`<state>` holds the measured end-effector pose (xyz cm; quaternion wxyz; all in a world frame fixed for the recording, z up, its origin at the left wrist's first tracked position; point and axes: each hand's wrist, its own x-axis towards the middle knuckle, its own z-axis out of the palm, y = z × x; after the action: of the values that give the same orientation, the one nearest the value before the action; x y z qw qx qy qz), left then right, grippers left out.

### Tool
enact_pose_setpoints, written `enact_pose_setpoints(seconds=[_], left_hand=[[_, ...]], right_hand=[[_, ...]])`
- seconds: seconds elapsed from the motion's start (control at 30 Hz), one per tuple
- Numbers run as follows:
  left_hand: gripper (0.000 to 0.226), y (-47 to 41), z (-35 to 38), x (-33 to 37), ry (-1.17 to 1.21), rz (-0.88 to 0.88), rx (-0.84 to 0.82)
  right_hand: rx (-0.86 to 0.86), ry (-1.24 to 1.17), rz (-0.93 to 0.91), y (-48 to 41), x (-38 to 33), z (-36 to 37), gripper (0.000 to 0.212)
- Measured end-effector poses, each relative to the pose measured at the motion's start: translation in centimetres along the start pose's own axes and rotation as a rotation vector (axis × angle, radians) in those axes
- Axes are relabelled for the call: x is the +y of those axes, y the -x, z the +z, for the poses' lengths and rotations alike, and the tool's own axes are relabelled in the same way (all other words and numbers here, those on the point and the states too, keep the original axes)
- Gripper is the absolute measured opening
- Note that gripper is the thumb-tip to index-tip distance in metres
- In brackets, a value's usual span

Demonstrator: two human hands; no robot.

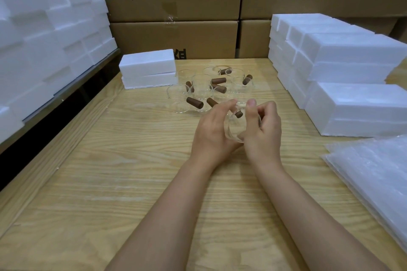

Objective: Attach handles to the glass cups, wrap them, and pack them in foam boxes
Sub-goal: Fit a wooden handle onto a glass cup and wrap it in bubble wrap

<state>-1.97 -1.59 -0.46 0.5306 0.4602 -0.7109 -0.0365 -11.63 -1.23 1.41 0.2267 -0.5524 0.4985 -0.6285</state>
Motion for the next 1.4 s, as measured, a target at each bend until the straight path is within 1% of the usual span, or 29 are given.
enact_pose_setpoints(seconds=[0.13,0.3,0.4,0.5,0.6,0.67,0.73,0.83,0.97,1.0,1.1,1.23,1.33,1.4], left_hand=[[0.071,-0.2,-0.2,-0.3,0.055,-0.064,-0.021],[0.075,-0.3,-0.2,-0.9,0.160,-0.151,0.013],[0.072,-0.4,-0.1,-1.1,0.240,-0.209,0.030],[0.071,-0.4,-0.1,-1.4,0.262,-0.235,0.031],[0.070,-0.4,0.0,-1.8,0.230,-0.243,0.024],[0.072,-0.4,0.1,-1.9,0.180,-0.212,0.021],[0.075,-0.4,0.0,-1.9,0.139,-0.192,0.024],[0.073,-0.4,0.0,-1.7,0.162,-0.208,0.021],[0.074,-0.4,0.0,-1.4,0.188,-0.210,0.018],[0.074,-0.4,0.0,-1.2,0.186,-0.209,0.011],[0.075,-0.3,-0.1,-1.1,0.180,-0.199,-0.012],[0.075,-0.2,-0.2,-0.9,0.171,-0.187,-0.057],[0.072,-0.2,-0.3,-0.8,0.148,-0.142,-0.056],[0.067,-0.1,-0.3,-0.8,0.150,-0.122,-0.049]], right_hand=[[-0.034,-0.004,-0.036,-0.2,0.3,-0.2,0.035],[-0.091,0.081,-0.187,0.2,0.2,-0.5,0.022],[-0.150,0.121,-0.233,0.4,0.3,-0.7,0.026],[-0.205,0.168,-0.252,0.7,0.2,-0.8,0.029],[-0.211,0.175,-0.232,0.9,-0.1,-0.8,0.037],[-0.197,0.174,-0.213,0.8,-0.2,-0.8,0.047],[-0.182,0.163,-0.200,0.7,-0.2,-0.7,0.051],[-0.157,0.142,-0.187,0.7,-0.4,-0.6,0.046],[-0.086,0.049,-0.139,0.4,-0.3,-0.5,0.026],[-0.069,0.033,-0.136,0.3,-0.2,-0.5,0.023],[-0.029,0.043,-0.137,0.2,-0.1,-0.4,0.025],[0.014,0.057,-0.089,0.5,-0.2,-0.2,0.027],[0.030,0.047,-0.054,0.9,-0.3,0.0,0.022],[0.027,0.088,-0.025,1.2,-0.5,0.2,0.035]])
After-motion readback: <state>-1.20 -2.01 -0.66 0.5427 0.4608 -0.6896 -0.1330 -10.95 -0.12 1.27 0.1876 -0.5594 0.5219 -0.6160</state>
